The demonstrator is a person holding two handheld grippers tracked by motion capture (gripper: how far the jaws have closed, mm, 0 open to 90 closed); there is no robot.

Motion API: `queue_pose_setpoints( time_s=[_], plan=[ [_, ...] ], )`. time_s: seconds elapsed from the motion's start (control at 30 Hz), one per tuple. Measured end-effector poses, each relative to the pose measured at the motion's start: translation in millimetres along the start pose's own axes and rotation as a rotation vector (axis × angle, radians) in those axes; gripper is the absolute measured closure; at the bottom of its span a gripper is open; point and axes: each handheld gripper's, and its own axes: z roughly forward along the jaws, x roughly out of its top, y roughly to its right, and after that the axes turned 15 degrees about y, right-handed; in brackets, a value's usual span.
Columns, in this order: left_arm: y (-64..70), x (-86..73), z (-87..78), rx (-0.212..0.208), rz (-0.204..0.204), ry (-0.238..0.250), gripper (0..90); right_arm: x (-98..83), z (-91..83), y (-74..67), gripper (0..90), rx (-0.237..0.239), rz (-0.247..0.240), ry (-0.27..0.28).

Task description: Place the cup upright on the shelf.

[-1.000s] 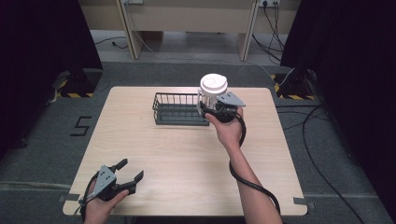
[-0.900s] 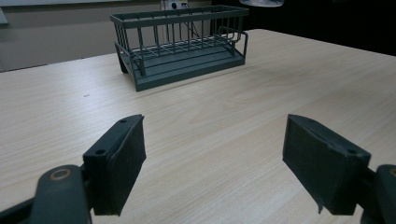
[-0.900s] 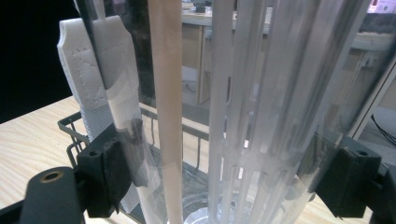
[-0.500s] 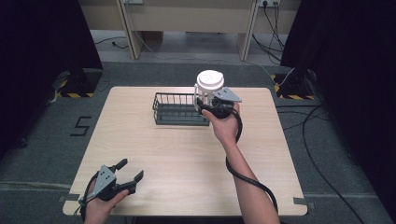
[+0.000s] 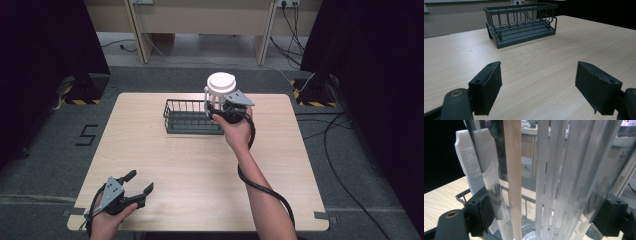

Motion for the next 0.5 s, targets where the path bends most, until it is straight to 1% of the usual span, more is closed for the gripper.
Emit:
queue_pose_setpoints(
  time_s=[0.5],
  plan=[
    [-0.2,0.0,-0.2,0.003,-0.003,0.002,20.5,4.5,14.2,-4.9,18.5,0.005,-0.011,0.001]
  ],
)
